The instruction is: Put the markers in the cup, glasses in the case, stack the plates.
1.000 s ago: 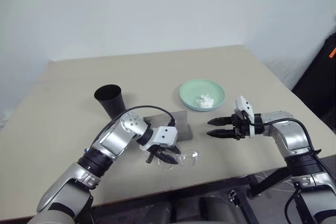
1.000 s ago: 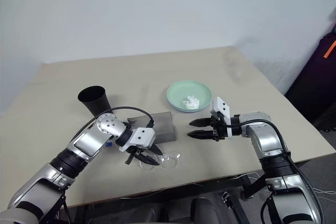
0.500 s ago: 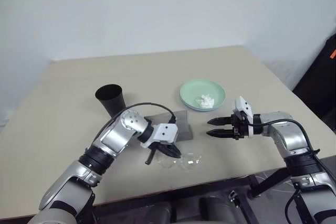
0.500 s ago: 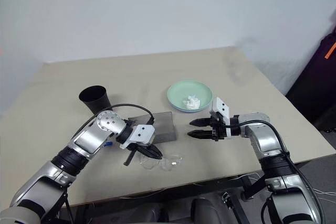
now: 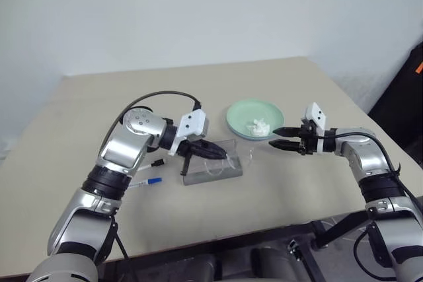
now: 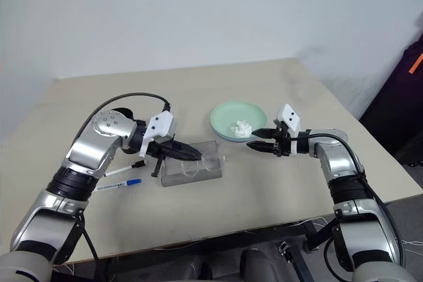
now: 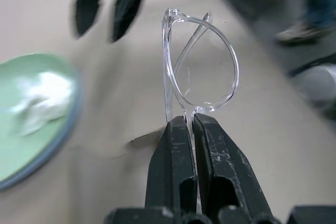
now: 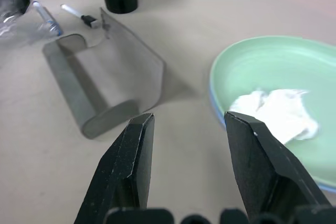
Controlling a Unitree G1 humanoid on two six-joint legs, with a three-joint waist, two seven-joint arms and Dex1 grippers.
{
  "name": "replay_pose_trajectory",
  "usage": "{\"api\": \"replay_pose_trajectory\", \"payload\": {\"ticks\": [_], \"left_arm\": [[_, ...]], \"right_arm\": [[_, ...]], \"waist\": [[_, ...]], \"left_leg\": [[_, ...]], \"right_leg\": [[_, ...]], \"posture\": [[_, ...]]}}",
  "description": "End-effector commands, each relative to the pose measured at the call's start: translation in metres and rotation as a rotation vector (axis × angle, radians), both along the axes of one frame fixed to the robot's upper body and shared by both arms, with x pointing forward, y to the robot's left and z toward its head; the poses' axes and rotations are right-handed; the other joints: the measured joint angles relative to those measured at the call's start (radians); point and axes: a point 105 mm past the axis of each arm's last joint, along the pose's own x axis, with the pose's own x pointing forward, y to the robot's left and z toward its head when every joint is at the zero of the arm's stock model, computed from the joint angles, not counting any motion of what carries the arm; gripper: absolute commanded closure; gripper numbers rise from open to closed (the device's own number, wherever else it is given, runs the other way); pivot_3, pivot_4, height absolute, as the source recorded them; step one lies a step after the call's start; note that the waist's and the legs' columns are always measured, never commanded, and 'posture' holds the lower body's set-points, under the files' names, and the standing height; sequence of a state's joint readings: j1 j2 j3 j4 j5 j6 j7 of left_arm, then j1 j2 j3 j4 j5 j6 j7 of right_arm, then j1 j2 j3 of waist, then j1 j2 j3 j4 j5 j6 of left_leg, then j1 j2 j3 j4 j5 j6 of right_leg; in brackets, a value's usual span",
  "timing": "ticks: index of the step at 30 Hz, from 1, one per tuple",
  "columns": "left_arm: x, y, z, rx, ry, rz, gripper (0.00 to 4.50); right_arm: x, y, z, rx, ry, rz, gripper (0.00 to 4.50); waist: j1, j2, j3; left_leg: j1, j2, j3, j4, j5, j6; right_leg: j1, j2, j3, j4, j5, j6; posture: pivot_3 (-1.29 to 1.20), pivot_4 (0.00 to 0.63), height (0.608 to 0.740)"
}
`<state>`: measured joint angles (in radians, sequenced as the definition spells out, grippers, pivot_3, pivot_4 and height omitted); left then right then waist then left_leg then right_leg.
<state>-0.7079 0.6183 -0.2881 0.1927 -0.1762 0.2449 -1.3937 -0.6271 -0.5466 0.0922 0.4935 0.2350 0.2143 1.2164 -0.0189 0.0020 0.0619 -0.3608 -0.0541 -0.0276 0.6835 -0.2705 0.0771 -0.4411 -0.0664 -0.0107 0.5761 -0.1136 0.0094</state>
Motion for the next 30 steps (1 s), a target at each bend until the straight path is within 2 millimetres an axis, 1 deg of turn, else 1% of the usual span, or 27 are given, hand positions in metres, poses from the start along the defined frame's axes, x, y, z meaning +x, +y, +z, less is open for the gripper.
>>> {"api": "replay_pose_trajectory", "payload": {"ticks": [1,5,8,16,20,23,25,28,30], "left_arm": [[0.021,0.013,0.003,0.105,-0.132,0.069,4.49],[0.029,0.017,-0.011,0.208,-0.179,0.067,4.49],[0.035,0.014,-0.016,0.232,-0.204,0.082,4.49],[0.036,0.006,-0.035,0.283,-0.191,0.066,4.49],[0.033,0.006,-0.042,0.307,-0.161,0.048,4.49],[0.025,0.003,-0.042,0.278,-0.107,0.026,4.49],[0.023,0.005,-0.043,0.289,-0.094,0.023,4.49],[0.024,0.006,-0.044,0.297,-0.1,0.029,3.88],[0.026,0.006,-0.043,0.292,-0.119,0.038,3.25]], "right_arm": [[0.006,0.0,0.017,0.015,-0.071,-0.001,2.18],[0.005,0.002,0.016,0.02,-0.071,0.001,2.18],[0.005,0.003,0.016,0.023,-0.072,-0.001,2.18],[0.004,0.003,0.016,0.025,-0.075,-0.009,2.18],[0.005,0.004,0.016,0.026,-0.077,-0.012,2.18],[0.005,0.004,0.015,0.026,-0.078,-0.013,2.18],[0.005,0.005,0.015,0.027,-0.079,-0.012,2.18],[0.005,0.006,0.015,0.028,-0.08,-0.009,2.18],[0.004,0.006,0.015,0.029,-0.08,-0.007,2.18]], "waist": [[0.0,0.0,0.0],[0.0,0.0,0.0],[0.0,0.0,0.0],[0.0,0.0,0.0],[0.0,0.0,0.0],[0.0,0.0,0.0],[0.0,0.0,0.0],[0.0,0.0,0.0],[0.0,0.0,0.0]], "left_leg": [[0.0,0.0,0.0,0.0,0.0,0.0],[0.0,0.0,0.0,0.0,0.0,0.0],[0.0,0.0,0.0,0.0,0.0,0.0],[0.0,0.0,0.0,0.0,0.0,0.0],[0.0,0.0,0.0,0.0,0.0,0.0],[0.0,0.0,0.001,0.0,0.0,0.0],[0.0,0.0,0.001,0.0,0.0,0.0],[0.0,0.0,0.001,0.0,0.0,0.0],[0.0,0.0,0.001,0.0,0.0,0.0]], "right_leg": [[0.0,0.0,0.0,0.0,0.0,0.0],[0.0,0.0,0.0,0.0,0.0,0.0],[0.0,0.0,0.001,0.0,0.0,0.0],[0.0,-0.001,0.001,0.0,0.0,0.0],[0.0,-0.001,0.001,0.0,0.0,0.0],[0.0,0.0,0.001,0.001,0.0,0.0],[0.0,0.0,0.001,0.001,0.0,0.0],[0.0,0.0,0.001,0.001,0.0,0.0],[0.0,0.0,0.001,0.001,0.0,0.0]], "posture": [[0.0,0.0,0.74],[0.0,0.0,0.74],[0.0,0.0,0.74],[0.0,0.0,0.74],[0.0,0.0,0.74],[0.0,0.0,0.74],[0.0,0.0,0.74],[0.0,0.0,0.74],[0.0,0.0,0.74]]}}
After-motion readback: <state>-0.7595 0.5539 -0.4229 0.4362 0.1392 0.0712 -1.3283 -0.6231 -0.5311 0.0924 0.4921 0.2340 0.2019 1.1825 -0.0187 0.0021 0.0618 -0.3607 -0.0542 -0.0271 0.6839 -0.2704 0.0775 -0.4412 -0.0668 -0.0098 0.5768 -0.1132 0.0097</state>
